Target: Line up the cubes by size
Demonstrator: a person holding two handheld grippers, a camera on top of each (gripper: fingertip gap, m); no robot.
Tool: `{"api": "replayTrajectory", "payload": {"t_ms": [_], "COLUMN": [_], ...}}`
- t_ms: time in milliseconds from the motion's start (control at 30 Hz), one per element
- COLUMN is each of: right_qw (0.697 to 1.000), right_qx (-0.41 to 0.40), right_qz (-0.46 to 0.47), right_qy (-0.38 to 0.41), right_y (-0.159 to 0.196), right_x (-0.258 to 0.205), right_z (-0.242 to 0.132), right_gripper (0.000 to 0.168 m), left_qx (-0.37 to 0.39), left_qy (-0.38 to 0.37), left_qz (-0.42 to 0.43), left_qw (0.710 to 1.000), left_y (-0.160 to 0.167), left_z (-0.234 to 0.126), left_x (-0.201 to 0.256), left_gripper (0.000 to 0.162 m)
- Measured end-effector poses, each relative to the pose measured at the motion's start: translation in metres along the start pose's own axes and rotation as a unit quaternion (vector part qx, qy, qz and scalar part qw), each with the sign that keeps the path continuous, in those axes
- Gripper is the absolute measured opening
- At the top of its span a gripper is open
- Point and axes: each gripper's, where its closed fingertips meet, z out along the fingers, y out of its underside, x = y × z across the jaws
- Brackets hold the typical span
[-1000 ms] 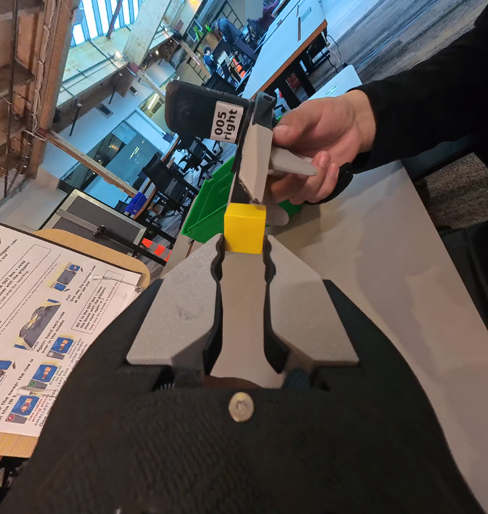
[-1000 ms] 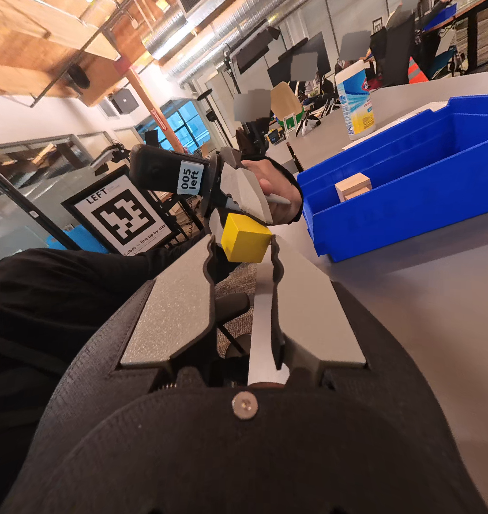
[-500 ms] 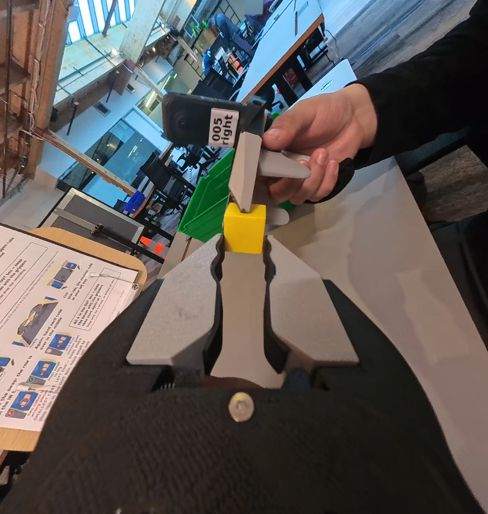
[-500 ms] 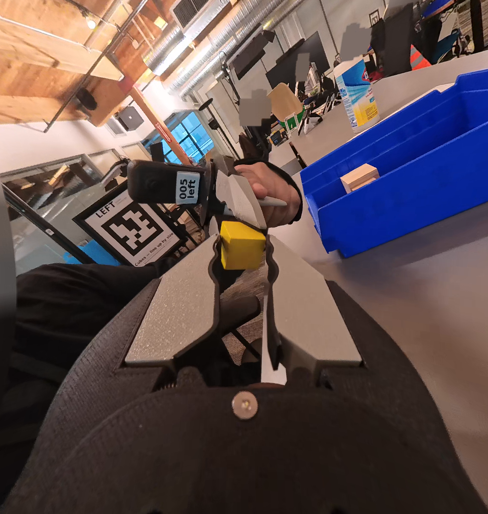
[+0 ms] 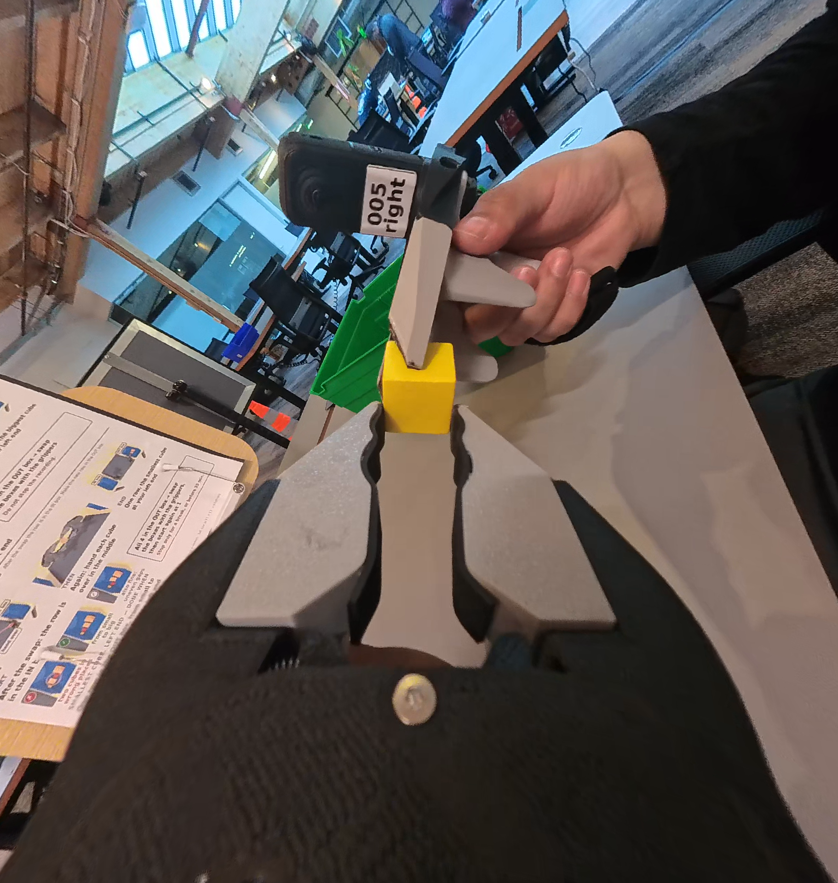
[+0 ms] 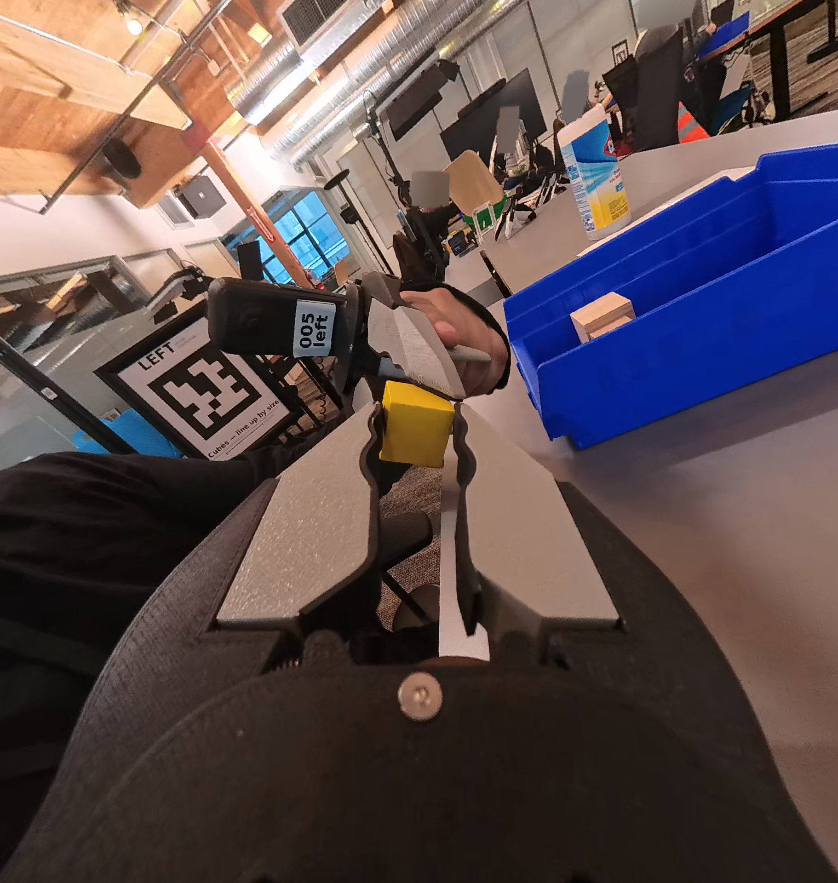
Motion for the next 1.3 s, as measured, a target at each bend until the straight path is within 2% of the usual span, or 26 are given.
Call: {"api": "replayTrajectory", "payload": {"t_ms": [433, 467, 600, 667, 767, 833, 967, 1067, 1167, 1300], "right_qw": [1.000, 1.000, 1.000, 1.000, 0.997, 0.989, 0.940, 0.892, 0.841, 0.786], "right_qx": [-0.004, -0.005, -0.005, 0.000, 0.018, 0.014, -0.066, -0.170, -0.272, -0.411], "right_qz": [0.001, 0.000, 0.002, -0.010, -0.043, -0.085, -0.180, -0.205, -0.212, -0.204], "right_qy": [0.008, 0.012, 0.014, 0.023, 0.059, 0.120, 0.281, 0.365, 0.418, 0.415], "right_y": [0.003, 0.003, 0.004, -0.002, -0.023, -0.041, -0.070, -0.069, -0.054, -0.009], "right_x": [0.001, 0.003, 0.003, 0.002, 0.001, 0.009, 0.053, 0.098, 0.139, 0.173], "right_z": [-0.001, -0.001, -0.009, -0.023, -0.062, -0.099, -0.189, -0.251, -0.299, -0.335], "right_gripper": [0.025, 0.025, 0.025, 0.025, 0.025, 0.025, 0.025, 0.025, 0.025, 0.026], "left_qx": [0.003, 0.004, 0.003, -0.011, -0.044, -0.065, -0.119, -0.139, -0.117, -0.124], "left_qy": [-0.003, -0.005, -0.009, 0.001, -0.041, -0.047, -0.067, -0.075, -0.088, -0.084], "left_qz": [-0.010, -0.017, -0.067, -0.113, -0.219, -0.278, -0.282, -0.291, -0.318, -0.318], "left_qw": [1.000, 1.000, 0.998, 0.994, 0.974, 0.957, 0.950, 0.943, 0.937, 0.936], "left_y": [0.001, 0.001, 0.004, 0.010, 0.024, 0.034, 0.055, 0.064, 0.062, 0.068], "left_z": [0.001, 0.000, -0.009, -0.013, -0.015, -0.015, -0.030, -0.040, -0.046, -0.048], "left_x": [0.002, 0.002, 0.002, 0.010, 0.019, 0.040, 0.072, 0.071, 0.063, 0.066], "left_gripper": [0.025, 0.027, 0.057, 0.064, 0.063, 0.057, 0.057, 0.057, 0.057, 0.055]}}
